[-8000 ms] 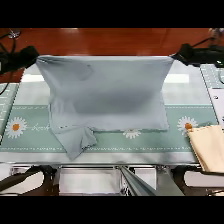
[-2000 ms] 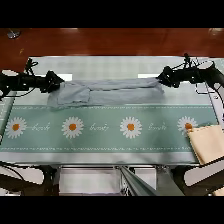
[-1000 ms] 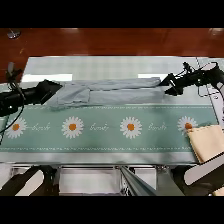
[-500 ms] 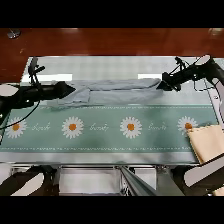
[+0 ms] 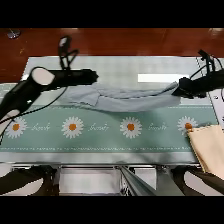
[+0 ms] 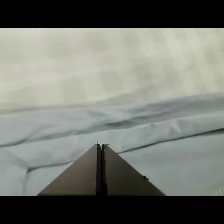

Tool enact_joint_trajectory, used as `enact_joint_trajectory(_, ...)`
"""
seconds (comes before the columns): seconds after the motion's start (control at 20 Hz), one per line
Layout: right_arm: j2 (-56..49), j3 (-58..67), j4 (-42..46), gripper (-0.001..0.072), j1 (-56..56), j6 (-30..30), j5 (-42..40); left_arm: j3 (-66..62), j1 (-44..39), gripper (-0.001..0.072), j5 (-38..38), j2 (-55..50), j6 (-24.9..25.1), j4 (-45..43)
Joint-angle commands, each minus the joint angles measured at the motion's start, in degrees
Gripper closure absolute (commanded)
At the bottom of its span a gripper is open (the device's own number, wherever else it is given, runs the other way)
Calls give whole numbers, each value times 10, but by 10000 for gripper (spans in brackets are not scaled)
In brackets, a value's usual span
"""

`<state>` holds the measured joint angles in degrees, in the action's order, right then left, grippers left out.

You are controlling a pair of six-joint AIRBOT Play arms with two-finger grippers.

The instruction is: Fold the shirts.

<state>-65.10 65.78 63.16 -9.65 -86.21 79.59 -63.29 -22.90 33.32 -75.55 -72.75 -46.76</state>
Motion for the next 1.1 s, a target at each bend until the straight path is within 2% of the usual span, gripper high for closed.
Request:
enact_joint_trajectory(0.0, 140, -66, 4, 675, 1, -38, -9, -75, -92, 690, -7, -101, -55, -32)
enact_joint_trajectory(0.2, 186, -68, 39, 675, 1, -64, -12, -158, -177, 689, 41, -223, -104, -17)
enact_joint_trajectory(0.5, 186, -68, 36, 674, 30, -61, -30, -247, -274, 689, 108, -335, -107, 63)
enact_joint_trajectory(0.65, 186, -68, 37, 674, 49, -61, -43, -284, -295, 688, 154, -357, -105, 68)
enact_joint_trajectory(0.8, 186, -68, 45, 674, 49, -61, -45, -315, -255, 688, 195, -339, -105, 68)
enact_joint_trajectory(1.05, 177, -64, 29, 674, 52, -53, -42, -320, -60, 688, 264, -232, -105, 67)
